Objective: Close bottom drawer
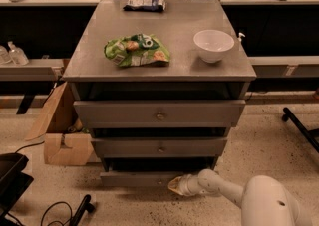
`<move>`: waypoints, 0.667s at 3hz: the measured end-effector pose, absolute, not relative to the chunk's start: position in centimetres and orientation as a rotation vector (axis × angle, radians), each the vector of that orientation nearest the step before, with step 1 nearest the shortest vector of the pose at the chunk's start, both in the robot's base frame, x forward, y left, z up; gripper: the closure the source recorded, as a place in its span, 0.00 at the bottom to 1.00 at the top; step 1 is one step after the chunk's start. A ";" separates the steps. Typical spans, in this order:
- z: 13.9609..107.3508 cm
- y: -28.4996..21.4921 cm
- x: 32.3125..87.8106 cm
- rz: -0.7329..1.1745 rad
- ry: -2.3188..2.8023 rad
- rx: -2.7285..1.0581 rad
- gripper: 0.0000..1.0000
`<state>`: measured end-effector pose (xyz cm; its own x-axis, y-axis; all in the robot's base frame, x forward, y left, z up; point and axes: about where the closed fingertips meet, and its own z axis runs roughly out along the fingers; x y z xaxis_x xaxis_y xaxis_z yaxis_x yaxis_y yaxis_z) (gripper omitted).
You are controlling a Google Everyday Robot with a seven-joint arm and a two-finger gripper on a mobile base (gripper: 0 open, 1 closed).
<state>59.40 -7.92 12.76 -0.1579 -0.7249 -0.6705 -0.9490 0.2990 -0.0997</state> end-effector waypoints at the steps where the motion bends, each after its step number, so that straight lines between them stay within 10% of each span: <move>1: 12.5 -7.8 61.1 0.452 1.951 -1.474 1.00; 2: 12.5 -7.8 61.1 0.451 1.951 -1.473 1.00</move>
Offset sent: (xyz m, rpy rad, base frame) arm 0.0497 -0.0058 -0.0037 -0.0012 -0.0264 -0.0496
